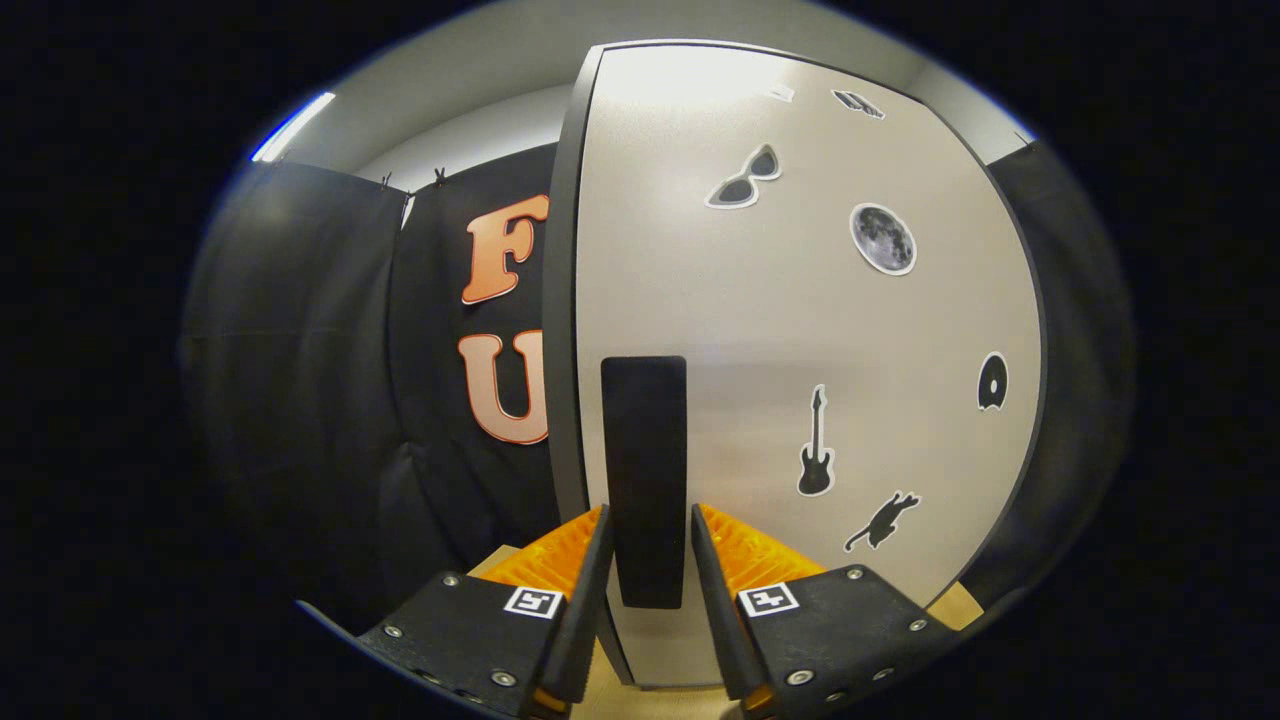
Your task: Open the shoe cabinet door, grab the shoes and put them into the shoe cabinet, then close the shoe cabinet door.
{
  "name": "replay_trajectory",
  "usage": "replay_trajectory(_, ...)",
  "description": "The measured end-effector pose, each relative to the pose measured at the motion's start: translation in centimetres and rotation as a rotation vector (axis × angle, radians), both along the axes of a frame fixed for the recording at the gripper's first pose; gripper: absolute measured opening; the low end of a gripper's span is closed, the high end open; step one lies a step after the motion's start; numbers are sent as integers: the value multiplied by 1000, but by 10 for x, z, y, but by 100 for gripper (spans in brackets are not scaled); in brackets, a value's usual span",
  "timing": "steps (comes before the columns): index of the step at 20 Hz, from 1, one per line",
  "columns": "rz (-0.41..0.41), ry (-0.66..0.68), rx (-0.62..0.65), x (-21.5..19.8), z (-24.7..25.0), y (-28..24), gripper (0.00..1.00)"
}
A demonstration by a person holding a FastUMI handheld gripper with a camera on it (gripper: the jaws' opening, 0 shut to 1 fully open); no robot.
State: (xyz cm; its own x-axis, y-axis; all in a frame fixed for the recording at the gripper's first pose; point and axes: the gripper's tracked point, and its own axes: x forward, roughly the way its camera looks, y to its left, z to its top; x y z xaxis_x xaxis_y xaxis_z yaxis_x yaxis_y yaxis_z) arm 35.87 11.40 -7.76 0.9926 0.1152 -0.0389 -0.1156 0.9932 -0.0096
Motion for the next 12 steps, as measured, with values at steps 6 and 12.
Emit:
replay_trajectory(6, -30, -7, -2, 3, 0, 2, 35)
replay_trajectory(12, -92, 1, -8, 1, -1, 1, 27)
